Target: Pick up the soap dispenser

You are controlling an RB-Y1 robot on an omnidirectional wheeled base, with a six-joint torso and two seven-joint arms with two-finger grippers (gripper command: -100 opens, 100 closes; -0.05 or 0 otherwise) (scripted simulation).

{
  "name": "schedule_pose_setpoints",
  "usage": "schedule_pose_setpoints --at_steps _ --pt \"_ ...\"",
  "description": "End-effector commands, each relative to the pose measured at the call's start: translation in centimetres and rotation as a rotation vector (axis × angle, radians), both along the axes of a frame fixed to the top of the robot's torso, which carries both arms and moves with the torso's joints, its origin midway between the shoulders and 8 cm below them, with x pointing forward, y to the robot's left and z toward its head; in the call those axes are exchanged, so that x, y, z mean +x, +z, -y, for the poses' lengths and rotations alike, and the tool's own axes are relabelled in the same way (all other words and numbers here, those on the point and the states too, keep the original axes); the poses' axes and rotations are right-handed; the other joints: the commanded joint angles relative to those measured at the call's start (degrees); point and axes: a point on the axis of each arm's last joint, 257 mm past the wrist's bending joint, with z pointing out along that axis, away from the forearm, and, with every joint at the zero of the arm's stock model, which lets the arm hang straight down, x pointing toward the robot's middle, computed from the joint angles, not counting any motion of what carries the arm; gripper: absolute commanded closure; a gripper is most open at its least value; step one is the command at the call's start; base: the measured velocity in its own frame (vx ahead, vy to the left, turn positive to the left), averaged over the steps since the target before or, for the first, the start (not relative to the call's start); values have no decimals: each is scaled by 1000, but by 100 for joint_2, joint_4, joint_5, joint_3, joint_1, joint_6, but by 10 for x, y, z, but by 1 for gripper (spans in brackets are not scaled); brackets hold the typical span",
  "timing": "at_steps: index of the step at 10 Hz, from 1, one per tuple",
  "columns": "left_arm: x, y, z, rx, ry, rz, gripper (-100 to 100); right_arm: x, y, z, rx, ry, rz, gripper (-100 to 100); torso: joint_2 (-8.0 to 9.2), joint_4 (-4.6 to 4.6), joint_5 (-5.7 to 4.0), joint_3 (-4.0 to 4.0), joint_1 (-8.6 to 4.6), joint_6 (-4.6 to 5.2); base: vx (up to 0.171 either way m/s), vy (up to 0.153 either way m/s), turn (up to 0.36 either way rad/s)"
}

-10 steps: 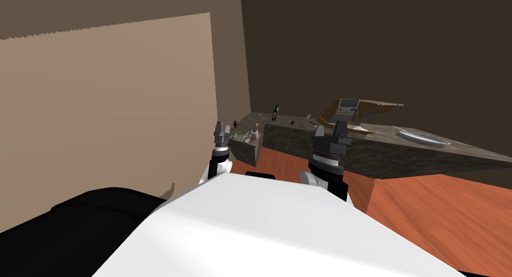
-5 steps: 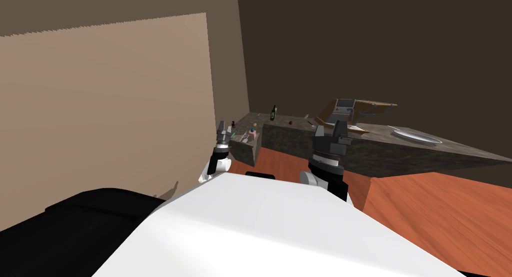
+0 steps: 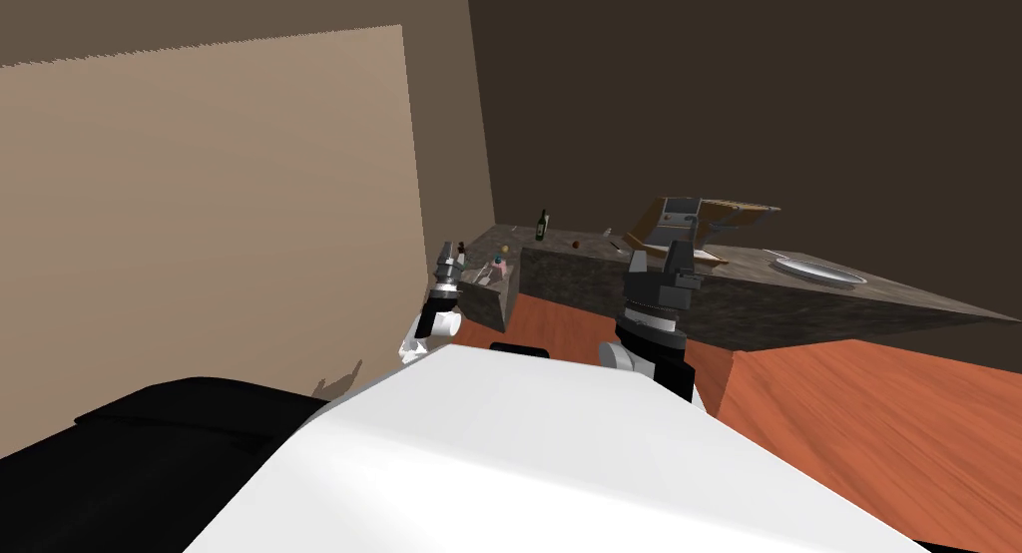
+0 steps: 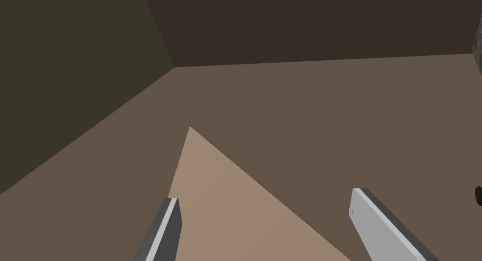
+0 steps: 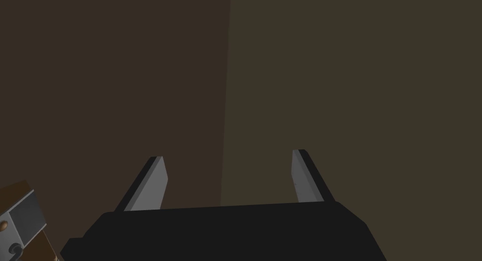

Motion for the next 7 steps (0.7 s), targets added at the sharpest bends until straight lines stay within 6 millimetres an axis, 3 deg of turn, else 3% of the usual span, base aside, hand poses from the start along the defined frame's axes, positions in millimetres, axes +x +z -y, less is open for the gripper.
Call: schedule_pose_setpoints --at_steps 1,7 --pt "9 -7 -5 -20 -3 -39 -100 0 0 0 0 0 0 0 0 0 0 0 0 0 10 -48 -18" --pt "36 -33 -21 -91 -13 -159 -100 0 0 0 0 0 0 0 1 0 0 0 -2 0 4 -57 -18"
